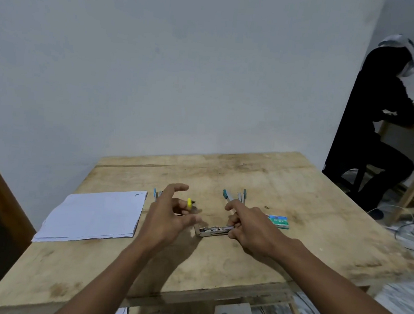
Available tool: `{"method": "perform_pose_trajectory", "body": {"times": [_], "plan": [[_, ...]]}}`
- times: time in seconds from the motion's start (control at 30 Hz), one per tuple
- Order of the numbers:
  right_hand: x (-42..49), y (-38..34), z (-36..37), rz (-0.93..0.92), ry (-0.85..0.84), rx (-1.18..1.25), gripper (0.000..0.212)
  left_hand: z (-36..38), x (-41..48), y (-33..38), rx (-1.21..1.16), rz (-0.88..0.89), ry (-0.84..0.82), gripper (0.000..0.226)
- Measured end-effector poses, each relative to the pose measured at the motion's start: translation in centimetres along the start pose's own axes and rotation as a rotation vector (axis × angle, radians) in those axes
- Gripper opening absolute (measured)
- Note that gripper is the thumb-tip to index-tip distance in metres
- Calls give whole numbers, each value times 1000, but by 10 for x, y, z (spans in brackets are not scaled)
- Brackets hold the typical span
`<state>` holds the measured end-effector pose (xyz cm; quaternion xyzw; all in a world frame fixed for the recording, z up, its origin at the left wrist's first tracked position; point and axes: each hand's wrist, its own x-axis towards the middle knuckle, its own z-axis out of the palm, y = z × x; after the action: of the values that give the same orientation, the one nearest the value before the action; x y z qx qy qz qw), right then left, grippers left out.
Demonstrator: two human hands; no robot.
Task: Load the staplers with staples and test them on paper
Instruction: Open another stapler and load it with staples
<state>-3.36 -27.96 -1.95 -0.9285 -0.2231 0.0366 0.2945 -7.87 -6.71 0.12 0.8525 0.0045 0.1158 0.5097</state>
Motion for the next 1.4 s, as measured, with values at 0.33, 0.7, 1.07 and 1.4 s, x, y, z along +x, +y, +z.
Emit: {"method": "perform_pose_trajectory", "body": {"times": [0.33,0.7,1.07,1.4], "plan": [[-5,10,0,68,79,136,57,54,-2,-2,314,146,-127,10],[-8,7,-1,67,50,94,45,55,-10,6,678,339,-153,21],[6,-23,-4,217,136,591,38,31,-22,0,-96,-121,83,17],[66,-104,20,196,147,701,32,-24,-22,-8,-577,-370,18,34]]}}
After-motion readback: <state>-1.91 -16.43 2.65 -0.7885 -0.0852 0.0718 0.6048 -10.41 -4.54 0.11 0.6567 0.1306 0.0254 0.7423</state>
